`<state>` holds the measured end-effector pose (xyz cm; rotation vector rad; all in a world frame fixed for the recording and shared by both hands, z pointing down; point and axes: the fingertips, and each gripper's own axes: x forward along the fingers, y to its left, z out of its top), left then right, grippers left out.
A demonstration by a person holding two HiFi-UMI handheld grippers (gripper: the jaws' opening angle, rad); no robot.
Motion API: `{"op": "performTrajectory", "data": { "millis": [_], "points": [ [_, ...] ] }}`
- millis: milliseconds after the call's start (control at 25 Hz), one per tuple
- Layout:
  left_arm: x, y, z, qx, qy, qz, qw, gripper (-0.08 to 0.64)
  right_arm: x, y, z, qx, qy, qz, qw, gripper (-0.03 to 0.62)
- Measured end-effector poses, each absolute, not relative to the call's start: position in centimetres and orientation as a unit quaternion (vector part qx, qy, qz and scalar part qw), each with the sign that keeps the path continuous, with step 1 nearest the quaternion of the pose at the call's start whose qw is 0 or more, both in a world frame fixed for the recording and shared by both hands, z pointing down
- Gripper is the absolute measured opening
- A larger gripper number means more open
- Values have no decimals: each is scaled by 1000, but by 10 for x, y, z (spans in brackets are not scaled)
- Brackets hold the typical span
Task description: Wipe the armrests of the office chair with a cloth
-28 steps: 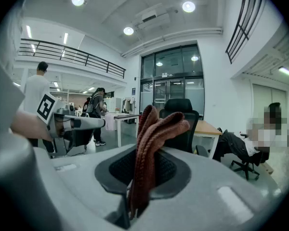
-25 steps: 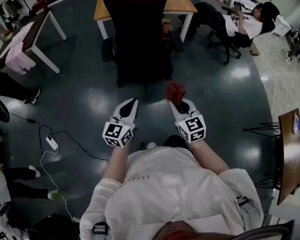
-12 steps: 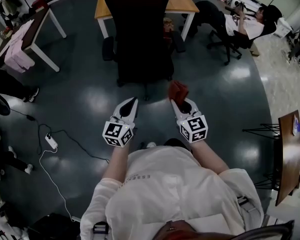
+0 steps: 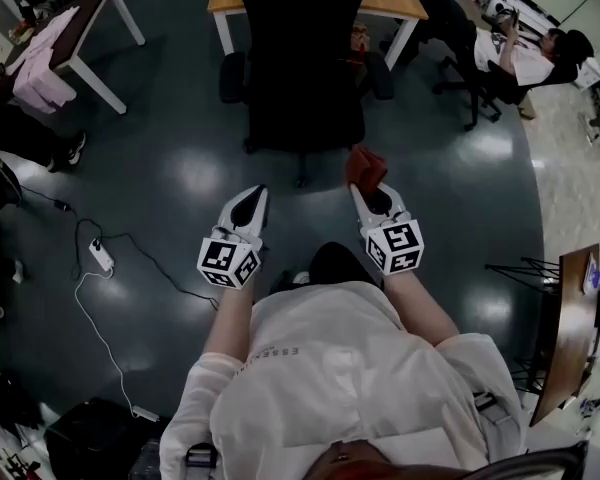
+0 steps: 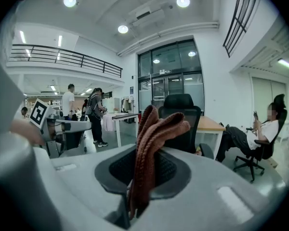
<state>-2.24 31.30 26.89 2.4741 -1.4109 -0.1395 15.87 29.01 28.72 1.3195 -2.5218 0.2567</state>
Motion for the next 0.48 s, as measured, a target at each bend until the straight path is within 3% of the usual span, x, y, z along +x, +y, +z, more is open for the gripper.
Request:
{"op": "performTrajectory", "data": {
  "millis": [480],
  "points": [
    [-92,229,294,807,-566,-33,165,17,111,173,313,405,-894,117,149,46]
  ]
}}
